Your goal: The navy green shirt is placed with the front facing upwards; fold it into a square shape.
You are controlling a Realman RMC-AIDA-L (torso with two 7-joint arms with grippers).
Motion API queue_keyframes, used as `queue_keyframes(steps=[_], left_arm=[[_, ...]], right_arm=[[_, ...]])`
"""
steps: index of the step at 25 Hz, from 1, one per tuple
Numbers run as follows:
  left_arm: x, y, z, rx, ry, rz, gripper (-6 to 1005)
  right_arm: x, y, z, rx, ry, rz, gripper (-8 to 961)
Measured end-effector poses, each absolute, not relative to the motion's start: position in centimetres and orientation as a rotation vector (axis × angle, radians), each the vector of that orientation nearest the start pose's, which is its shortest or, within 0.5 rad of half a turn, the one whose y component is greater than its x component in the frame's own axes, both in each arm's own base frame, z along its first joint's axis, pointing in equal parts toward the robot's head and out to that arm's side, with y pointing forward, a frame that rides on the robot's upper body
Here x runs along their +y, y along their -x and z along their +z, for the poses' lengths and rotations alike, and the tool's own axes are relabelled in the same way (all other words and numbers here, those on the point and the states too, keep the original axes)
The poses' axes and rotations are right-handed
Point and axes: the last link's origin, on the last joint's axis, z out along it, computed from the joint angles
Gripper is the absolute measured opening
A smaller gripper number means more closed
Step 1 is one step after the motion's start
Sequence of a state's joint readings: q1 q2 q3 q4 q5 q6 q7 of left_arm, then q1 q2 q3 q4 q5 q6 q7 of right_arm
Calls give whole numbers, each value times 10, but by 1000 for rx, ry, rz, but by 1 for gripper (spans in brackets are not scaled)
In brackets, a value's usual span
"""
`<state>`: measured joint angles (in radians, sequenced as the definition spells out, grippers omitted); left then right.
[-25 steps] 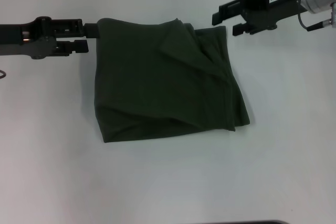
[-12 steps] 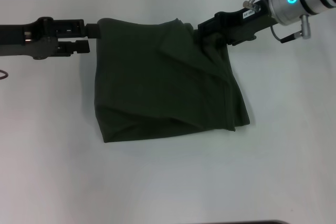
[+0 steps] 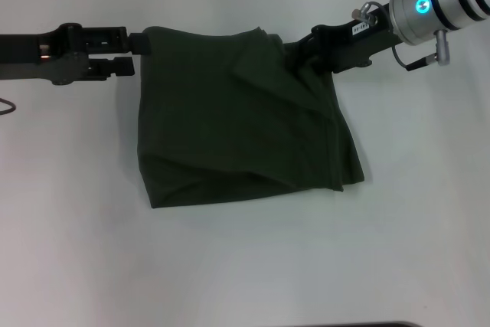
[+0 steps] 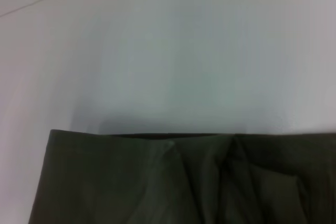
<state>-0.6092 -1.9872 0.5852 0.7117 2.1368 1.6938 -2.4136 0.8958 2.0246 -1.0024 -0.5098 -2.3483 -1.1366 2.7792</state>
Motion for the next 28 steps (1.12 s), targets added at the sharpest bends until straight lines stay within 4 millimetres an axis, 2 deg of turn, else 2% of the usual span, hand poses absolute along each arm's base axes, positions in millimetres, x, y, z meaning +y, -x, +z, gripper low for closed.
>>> queue_keyframes(steps=[7,12,18,23,28], left_arm=[[347,255,47,-1907,2382,-719,730],[347,255,47,-1907,2384,-717,730],[347,255,46,-1911,2383,-718,729],[348,254,46,-1908,2387,-721,729],[349,253,47,-1906,2385,-727,729]], right_arm=[[418,-216,-40,1885,2143,103,529],[419,-215,-38,1904,2132,133,530],[419,-215,-35,1921,2126,157,403],[419,-215,-35,1923,2128,153,205],[418,-216,-36,1924,2124,146,51]])
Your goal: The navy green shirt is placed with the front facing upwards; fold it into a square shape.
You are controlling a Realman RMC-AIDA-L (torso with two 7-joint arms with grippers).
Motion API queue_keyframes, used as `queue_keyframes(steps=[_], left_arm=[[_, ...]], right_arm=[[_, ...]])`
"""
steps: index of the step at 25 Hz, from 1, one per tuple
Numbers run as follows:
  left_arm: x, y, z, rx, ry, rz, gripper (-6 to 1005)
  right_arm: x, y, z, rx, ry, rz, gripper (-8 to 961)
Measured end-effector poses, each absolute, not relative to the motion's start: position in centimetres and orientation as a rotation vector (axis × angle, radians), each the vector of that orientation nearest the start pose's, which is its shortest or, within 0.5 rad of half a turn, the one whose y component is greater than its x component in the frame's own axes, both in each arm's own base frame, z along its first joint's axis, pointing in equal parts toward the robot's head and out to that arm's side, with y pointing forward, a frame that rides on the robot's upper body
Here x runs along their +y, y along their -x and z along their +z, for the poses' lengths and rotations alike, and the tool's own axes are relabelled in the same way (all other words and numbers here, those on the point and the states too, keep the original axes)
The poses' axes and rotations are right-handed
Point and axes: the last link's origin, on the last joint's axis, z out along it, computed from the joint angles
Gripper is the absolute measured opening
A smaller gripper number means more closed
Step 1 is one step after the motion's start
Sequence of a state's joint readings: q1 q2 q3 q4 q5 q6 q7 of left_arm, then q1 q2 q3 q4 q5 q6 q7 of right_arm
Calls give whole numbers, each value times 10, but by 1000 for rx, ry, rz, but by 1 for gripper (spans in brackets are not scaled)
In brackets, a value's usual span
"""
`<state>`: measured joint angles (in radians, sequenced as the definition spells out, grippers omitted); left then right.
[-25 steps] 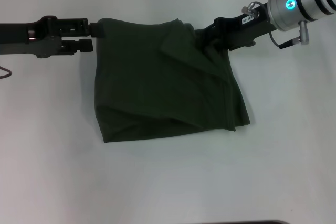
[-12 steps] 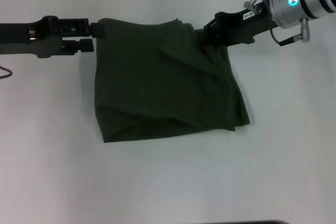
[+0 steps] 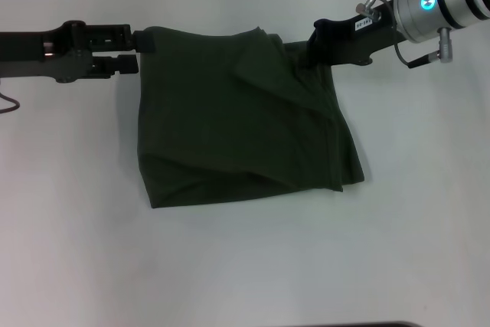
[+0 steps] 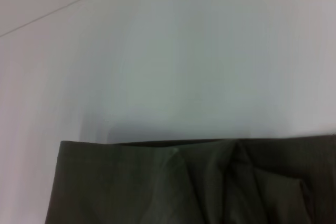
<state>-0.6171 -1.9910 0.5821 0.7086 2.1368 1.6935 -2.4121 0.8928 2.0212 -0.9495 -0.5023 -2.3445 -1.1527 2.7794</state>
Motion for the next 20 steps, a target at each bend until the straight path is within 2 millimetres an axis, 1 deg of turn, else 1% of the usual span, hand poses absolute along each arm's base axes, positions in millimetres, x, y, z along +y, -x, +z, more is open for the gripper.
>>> queue_keyframes(steps=[1,8,14,19,20], left_arm=[[349,253,47,-1906,2385,-727,729],[348,254,47,-1906,2384,-728,729],[348,254,47,-1906,2384,-727,730],[349,254,47,-1905,2382,-727,730],[349,254,47,-1904,2380,-727,730]], right_arm=[[418,-216,-36,1924,2125,146,20],[418,-215,-31,1927,2135,141,61],[417,-217,-32,1922,2144,124,97],[418,-217,-32,1916,2138,128,332],[418,-217,-32,1914,2137,129,337]])
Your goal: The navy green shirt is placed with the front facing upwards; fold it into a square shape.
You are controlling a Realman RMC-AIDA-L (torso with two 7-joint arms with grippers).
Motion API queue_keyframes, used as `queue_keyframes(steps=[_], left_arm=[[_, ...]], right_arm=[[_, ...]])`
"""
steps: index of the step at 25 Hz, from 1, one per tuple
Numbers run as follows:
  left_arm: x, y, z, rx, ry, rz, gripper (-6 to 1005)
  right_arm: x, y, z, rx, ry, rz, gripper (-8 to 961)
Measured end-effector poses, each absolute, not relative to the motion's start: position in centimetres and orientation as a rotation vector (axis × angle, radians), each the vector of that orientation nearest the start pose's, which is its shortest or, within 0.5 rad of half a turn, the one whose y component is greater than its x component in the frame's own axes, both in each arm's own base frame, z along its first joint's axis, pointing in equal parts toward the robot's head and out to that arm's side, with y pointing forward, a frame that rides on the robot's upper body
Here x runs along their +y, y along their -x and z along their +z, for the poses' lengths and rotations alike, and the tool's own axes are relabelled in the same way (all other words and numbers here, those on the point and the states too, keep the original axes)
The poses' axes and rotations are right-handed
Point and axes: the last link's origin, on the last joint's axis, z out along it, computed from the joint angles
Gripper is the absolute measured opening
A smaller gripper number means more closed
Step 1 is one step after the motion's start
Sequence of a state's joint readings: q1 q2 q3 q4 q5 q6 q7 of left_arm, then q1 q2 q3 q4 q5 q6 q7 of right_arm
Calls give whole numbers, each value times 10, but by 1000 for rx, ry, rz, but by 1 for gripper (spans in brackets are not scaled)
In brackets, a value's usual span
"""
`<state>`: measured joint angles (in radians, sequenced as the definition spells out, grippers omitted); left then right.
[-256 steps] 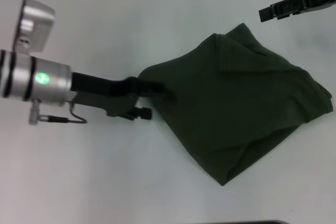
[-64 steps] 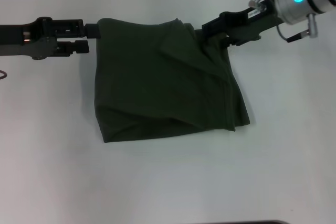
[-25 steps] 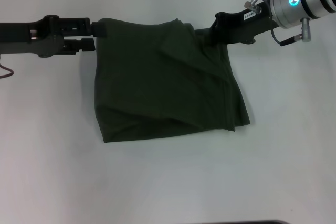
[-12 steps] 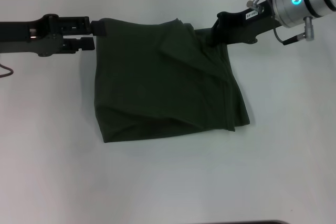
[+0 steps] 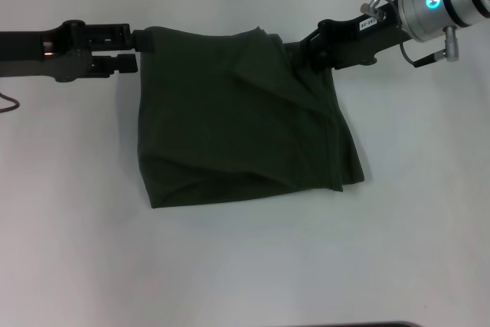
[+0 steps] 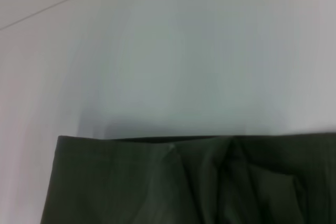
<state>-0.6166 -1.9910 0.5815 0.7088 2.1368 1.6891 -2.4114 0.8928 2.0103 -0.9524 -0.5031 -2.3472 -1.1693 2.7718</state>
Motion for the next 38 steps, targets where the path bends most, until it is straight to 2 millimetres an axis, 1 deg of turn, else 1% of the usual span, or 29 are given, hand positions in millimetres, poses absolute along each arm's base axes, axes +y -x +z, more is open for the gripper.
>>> queue_keyframes(steps=[5,13,24,29,35,38], left_arm=[[350,255,47,-1901,2372,-727,730],[352,252,46,-1895,2376,-729,730],[351,252,44,-1903,2380,-730,730],[352,252,43,-1905,2381,-726,729],[351,253,43,-1907,2377,-728,730],[350,253,43,-1909,2376,-725,730]], right_arm=[[419,-220,-31,1915,2125,128,364],[415,-224,-41,1910,2120,104,344],[416,-223,-38,1907,2122,112,316],[416,-223,-37,1910,2125,113,117],[416,-223,-37,1914,2124,119,3],[416,-222,-34,1923,2124,131,3]])
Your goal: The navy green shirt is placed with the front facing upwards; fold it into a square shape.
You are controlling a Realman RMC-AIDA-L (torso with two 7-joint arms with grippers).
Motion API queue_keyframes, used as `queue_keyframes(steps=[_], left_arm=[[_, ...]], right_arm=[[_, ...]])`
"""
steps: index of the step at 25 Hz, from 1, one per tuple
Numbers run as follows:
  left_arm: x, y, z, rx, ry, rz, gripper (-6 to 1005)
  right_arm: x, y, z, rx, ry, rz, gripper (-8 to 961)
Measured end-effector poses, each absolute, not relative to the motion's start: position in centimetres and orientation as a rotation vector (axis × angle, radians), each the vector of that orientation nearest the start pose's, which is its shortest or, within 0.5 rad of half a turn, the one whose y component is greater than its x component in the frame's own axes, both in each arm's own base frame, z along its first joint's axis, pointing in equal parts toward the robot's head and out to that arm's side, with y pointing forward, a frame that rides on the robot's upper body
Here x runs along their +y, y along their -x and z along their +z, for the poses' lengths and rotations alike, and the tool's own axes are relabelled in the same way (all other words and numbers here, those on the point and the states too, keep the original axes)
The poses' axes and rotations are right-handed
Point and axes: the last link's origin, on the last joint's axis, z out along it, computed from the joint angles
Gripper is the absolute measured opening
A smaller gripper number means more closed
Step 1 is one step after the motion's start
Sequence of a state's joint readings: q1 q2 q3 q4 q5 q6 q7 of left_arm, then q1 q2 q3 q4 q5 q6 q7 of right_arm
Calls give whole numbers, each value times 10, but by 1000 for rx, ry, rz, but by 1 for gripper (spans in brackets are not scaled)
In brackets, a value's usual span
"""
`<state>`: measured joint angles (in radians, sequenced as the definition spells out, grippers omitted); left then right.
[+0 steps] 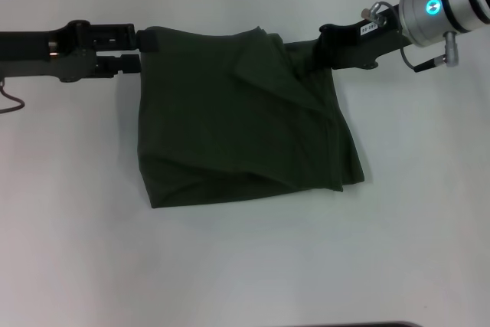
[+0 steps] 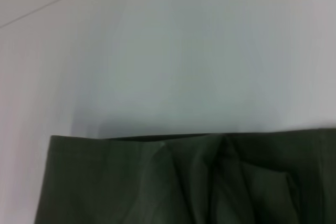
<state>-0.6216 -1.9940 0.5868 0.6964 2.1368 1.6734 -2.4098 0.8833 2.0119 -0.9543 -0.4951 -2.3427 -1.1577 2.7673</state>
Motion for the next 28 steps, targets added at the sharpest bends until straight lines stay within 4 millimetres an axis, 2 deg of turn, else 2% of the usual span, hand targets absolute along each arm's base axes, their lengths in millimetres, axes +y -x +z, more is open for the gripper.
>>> queue_keyframes(steps=[7,12,19,28], left_arm=[[350,254,44,-1911,2372,-726,729],[350,254,44,-1910,2371,-726,729],[352,252,43,-1903,2379,-724,729],[350,254,42,-1911,2374,-722,730]], right_arm=[[416,-219,-14,1935,2140,157,4],[412,-226,-5,1964,2123,154,4],[415,-244,-1,1959,2031,187,4],[420,-245,-2,1941,2005,205,8]])
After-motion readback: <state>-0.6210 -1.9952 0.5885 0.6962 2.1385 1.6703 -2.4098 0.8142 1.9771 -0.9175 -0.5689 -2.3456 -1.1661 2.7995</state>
